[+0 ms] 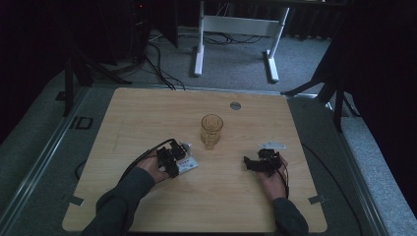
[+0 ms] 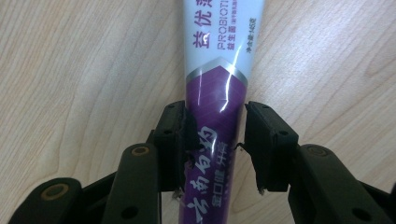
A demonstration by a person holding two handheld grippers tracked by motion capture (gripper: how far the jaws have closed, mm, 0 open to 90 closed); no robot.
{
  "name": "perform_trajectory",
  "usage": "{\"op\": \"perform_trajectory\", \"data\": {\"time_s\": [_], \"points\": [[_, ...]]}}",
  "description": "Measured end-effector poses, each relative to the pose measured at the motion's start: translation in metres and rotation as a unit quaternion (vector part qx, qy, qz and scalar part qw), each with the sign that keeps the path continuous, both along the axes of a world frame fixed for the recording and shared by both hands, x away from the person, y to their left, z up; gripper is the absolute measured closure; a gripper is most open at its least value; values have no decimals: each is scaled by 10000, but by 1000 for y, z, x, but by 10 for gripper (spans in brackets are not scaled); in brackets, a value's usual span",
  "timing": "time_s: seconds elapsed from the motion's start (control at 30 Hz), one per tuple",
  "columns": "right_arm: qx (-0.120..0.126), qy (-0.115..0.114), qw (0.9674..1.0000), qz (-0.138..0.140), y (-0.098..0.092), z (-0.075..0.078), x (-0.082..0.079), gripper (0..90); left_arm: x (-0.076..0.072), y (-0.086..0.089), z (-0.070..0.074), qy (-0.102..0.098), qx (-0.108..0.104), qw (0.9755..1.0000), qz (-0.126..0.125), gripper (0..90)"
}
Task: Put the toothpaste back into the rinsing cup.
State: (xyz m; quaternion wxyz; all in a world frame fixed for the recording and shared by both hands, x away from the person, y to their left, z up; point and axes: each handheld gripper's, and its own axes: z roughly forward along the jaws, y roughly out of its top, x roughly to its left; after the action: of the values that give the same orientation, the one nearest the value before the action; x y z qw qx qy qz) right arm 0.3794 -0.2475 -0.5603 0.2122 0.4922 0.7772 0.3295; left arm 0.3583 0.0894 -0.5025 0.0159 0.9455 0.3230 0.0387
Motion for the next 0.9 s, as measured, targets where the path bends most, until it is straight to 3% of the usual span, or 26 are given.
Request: {"op": "perform_trajectory", "data": {"time_s": [0.37, 0.9], "points": [[0, -2, 10000, 0, 0, 0, 0, 147, 1, -7, -12, 36, 269, 9996, -59, 579], [-3, -2, 10000, 7, 0, 0, 0, 147, 9, 0, -15, 317, -31, 9993, 168, 575]]}}
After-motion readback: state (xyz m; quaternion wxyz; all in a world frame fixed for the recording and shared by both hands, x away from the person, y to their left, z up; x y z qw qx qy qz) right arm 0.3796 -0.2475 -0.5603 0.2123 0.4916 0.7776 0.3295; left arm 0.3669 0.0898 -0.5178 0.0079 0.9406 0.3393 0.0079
